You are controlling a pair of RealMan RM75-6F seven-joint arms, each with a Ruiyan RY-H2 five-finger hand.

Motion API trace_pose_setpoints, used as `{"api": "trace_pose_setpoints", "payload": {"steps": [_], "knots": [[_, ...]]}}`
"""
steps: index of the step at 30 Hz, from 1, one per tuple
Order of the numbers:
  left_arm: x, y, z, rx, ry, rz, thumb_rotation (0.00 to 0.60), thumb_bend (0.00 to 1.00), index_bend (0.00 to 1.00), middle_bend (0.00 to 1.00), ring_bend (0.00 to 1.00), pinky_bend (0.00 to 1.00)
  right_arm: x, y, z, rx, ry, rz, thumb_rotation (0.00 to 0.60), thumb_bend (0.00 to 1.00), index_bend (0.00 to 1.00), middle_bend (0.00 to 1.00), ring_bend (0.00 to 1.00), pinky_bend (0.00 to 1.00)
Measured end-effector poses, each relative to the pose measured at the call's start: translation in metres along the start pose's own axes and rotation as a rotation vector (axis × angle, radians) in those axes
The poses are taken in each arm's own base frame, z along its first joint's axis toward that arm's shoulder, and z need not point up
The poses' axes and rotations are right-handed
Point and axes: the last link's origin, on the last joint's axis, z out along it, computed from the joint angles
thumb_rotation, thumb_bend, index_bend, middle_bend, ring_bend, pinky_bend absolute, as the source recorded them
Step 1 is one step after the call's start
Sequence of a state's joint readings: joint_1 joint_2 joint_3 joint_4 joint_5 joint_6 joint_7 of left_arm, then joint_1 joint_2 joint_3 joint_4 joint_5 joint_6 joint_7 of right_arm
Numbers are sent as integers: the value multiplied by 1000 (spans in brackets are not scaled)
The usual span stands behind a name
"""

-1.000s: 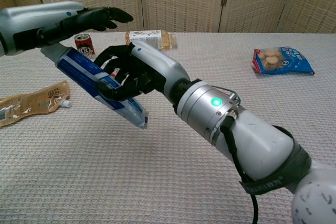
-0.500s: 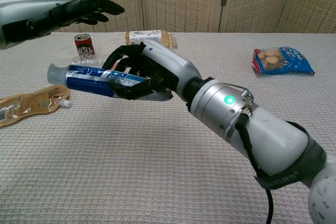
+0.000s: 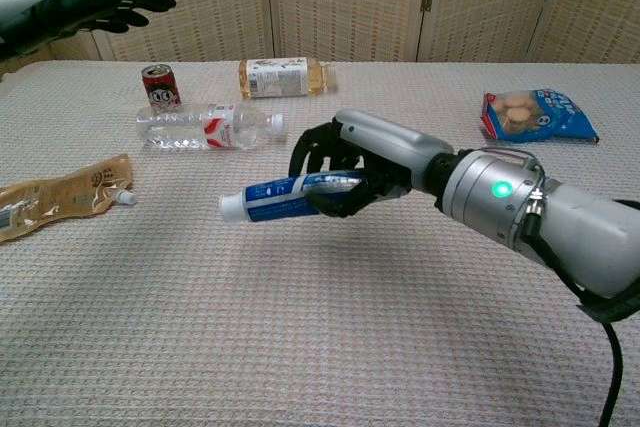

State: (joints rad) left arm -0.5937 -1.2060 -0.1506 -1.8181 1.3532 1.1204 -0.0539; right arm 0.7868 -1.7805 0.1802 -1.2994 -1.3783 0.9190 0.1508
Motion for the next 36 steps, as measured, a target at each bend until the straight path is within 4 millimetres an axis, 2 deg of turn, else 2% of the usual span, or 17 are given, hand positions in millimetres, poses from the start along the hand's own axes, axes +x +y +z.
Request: {"api": "trace_pose_setpoints", "payload": {"steps": [5,7,8,12,16,18,19,20,21,22,23,24,25,31,36], "knots": [[0,-11,-3,32,17,28,0,133,25,40,7,0,-2,17,-2,-64,-73,-122,600,945,147,224,296,234],[0,-16,-4,48,24,38,0,133,23,40,8,0,-1,23,-4,-90,-97,-154,600,883,26,131,231,189],[0,-19,-5,55,27,41,0,133,22,40,9,0,0,24,-5,-97,-103,-163,600,853,5,104,212,176],[2,-30,-8,89,38,52,0,133,19,40,9,0,10,26,-11,-104,-86,-167,600,827,0,72,188,165],[8,-44,-13,126,61,61,5,133,28,40,11,0,32,32,-27,-118,-14,-171,600,827,4,115,218,170],[11,-51,-17,147,80,66,60,133,36,40,15,0,45,37,-37,-132,24,-175,600,827,52,154,246,178],[14,-56,-19,161,91,71,125,133,40,40,19,0,54,40,-45,-144,47,-179,600,827,86,172,256,181],[15,-59,-21,171,99,77,228,133,42,40,24,0,60,43,-52,-154,64,-183,600,827,115,189,264,182],[17,-63,-24,183,107,84,308,133,43,40,27,0,67,45,-59,-165,83,-188,600,827,131,200,268,183],[20,-69,-27,199,117,95,437,134,44,40,30,0,76,49,-70,-182,111,-196,600,827,140,207,271,183],[22,-72,-30,211,124,103,524,142,46,41,33,0,83,51,-79,-196,133,-204,600,827,151,214,274,183],[23,-76,-33,223,131,111,574,152,48,44,36,0,90,54,-88,-210,155,-213,600,827,155,217,276,184],[26,-81,-37,237,138,121,599,162,50,47,39,0,99,58,-101,-231,184,-227,600,827,155,217,277,184],[34,-99,-57,294,178,211,600,173,56,60,51,0,134,75,-175,-352,294,-307,600,828,155,186,247,183],[36,-109,-79,346,221,264,600,172,60,65,53,0,145,83,-226,-436,347,-342,600,827,106,134,197,169]]}}
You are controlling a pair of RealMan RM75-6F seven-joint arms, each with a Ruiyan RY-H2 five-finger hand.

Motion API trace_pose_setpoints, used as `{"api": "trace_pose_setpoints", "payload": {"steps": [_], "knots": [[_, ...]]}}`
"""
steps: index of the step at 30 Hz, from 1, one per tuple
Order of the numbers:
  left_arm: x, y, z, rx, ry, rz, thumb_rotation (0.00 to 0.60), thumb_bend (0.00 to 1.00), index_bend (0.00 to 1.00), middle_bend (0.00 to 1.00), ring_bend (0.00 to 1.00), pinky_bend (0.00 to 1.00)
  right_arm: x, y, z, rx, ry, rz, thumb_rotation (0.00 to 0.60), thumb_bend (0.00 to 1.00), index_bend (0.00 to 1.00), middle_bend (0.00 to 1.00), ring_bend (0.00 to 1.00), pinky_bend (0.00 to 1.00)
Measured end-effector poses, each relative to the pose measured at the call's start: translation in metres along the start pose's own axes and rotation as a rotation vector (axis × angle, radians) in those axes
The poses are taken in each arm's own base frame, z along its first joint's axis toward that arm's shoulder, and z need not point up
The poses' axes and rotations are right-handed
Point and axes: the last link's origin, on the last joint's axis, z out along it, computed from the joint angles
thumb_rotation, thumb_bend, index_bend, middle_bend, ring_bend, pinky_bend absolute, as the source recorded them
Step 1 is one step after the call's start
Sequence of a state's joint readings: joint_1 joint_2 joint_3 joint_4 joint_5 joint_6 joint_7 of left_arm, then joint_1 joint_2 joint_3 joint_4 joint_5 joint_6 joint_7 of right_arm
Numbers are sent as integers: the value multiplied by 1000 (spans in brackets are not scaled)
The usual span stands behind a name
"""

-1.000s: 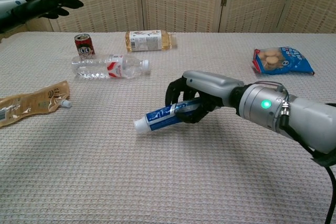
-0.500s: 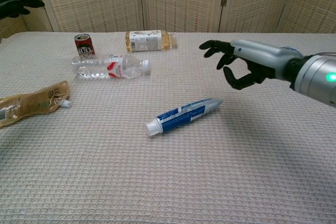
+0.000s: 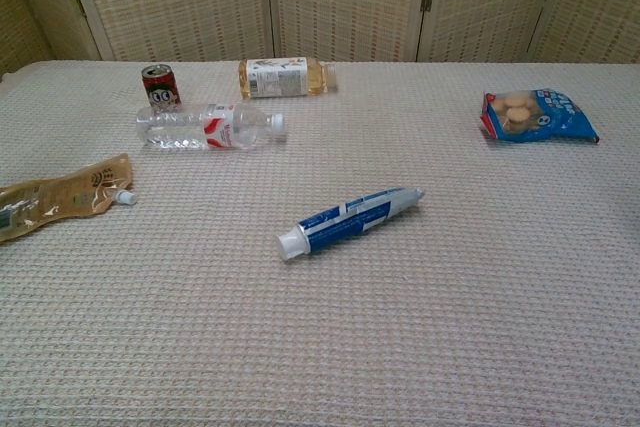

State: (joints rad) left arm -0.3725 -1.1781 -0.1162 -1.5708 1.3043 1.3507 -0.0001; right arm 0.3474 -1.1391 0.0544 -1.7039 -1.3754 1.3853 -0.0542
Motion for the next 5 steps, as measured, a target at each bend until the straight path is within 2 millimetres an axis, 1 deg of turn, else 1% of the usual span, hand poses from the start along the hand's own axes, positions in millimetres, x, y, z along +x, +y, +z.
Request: {"api": "trace_pose_setpoints", "payload": {"steps": [3,5], "knots": [[1,-8,-14,29,15,6,600,172,60,65,53,0,4,11,-15,-29,6,17,600,828,94,125,186,165],[2,-12,-24,41,27,9,600,172,60,66,53,0,8,21,-28,-55,24,24,600,828,92,125,184,164]]}}
